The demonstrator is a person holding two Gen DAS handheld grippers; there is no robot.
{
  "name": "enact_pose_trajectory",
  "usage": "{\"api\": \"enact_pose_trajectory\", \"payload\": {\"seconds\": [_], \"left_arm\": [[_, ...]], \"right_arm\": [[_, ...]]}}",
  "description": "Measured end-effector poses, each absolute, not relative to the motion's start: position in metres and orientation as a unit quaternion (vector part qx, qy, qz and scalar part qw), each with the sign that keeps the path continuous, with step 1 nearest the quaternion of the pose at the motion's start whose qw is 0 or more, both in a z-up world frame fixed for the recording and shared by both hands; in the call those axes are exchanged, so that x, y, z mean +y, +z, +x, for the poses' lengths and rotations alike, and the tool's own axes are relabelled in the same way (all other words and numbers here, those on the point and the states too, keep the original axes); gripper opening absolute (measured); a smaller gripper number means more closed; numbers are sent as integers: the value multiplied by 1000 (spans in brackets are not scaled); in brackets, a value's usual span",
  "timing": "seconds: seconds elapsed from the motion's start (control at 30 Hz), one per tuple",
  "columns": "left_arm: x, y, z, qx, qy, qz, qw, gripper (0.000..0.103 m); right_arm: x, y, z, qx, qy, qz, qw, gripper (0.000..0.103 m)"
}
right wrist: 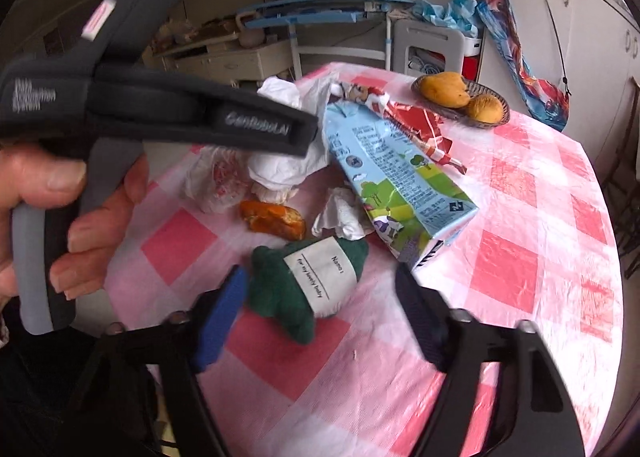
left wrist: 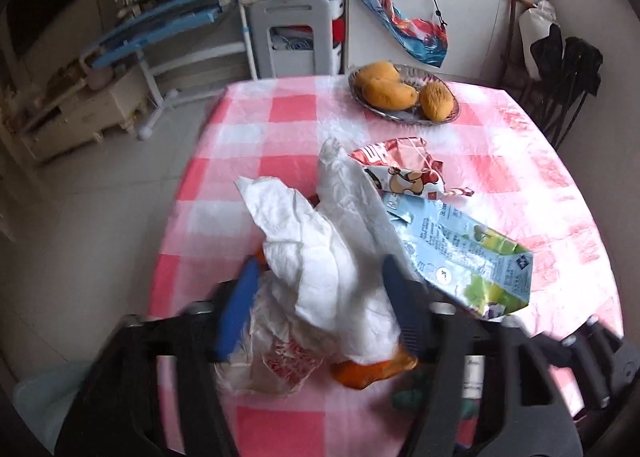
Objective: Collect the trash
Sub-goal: 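Grasp the green plush toy with the right tool while the left tool grasps a white tissue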
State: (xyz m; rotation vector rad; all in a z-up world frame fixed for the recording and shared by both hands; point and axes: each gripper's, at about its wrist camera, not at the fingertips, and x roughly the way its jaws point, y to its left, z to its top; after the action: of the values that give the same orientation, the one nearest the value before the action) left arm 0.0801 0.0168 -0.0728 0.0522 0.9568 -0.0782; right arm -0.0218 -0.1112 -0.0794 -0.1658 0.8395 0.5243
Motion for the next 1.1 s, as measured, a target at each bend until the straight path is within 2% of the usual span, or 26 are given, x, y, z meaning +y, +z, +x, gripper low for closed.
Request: {"api": "enact_pose_trajectory", "payload": {"seconds": [0.03, 0.07, 0.13, 0.3, 0.53, 0.73, 0.87, 0.97, 1.1], "left_arm": [[20, -73, 83, 468, -46, 3, 882, 24], [22, -73, 83, 468, -50, -6, 882, 19], [29, -67, 80, 459, -57, -26, 886, 10], [47, -41, 68, 434, -97, -102, 890, 9], [51, -23, 47, 417, -169, -173, 876, 9], [37, -27, 34, 424, -177, -159, 874, 9], [30, -32, 32, 433, -168, -141, 874, 9], [29, -31, 32, 433, -164, -133, 876, 9], [27, -31, 32, 432, -161, -125, 879, 9]], "right_arm": [[-110, -82, -21, 410, 253, -85, 872, 51], [-110, -84, -20, 415, 255, -85, 869, 43], [-114, -86, -23, 420, 258, -86, 866, 40], [-130, -81, -34, 424, 254, -83, 865, 33], [-153, -68, -48, 425, 232, -85, 871, 32], [-160, -72, -47, 438, 225, -90, 866, 33], [-159, -77, -45, 445, 219, -101, 862, 38], [-159, -78, -45, 444, 212, -106, 864, 50], [-157, -81, -45, 445, 214, -111, 863, 52]]}}
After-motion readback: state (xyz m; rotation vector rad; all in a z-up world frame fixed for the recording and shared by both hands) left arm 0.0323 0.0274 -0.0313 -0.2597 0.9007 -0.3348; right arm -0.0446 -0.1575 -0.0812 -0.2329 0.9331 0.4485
